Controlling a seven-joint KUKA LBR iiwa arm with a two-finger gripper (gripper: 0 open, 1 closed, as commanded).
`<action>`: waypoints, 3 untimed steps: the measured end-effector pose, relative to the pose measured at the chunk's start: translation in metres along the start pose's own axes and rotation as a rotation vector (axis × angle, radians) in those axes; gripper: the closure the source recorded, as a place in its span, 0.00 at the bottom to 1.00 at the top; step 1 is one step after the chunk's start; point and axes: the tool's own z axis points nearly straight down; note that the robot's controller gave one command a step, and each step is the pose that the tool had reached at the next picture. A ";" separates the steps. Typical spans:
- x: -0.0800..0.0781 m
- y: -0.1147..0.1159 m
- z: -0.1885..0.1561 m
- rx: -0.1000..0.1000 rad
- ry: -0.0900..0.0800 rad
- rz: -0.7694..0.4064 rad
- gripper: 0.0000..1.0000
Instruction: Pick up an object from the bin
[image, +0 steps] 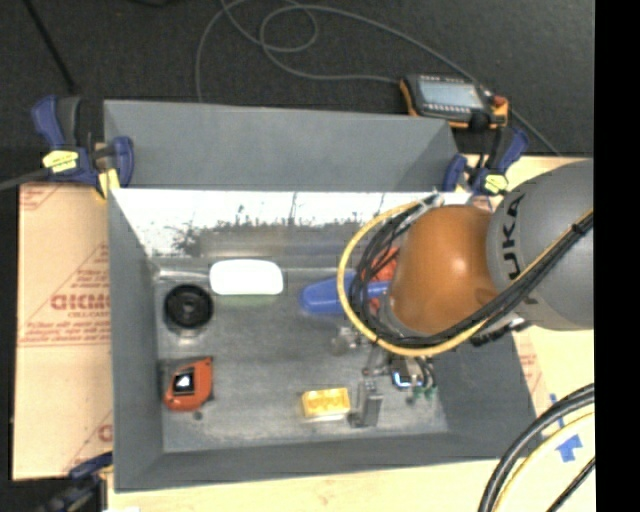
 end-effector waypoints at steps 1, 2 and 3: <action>-0.002 0.000 -0.004 0.000 -0.008 0.000 0.00; -0.017 -0.018 0.042 0.001 -0.013 -0.079 0.00; -0.004 -0.009 0.071 0.002 -0.007 -0.301 0.00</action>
Offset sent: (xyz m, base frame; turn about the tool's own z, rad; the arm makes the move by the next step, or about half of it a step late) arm 0.0258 -0.0318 -0.0812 -0.1423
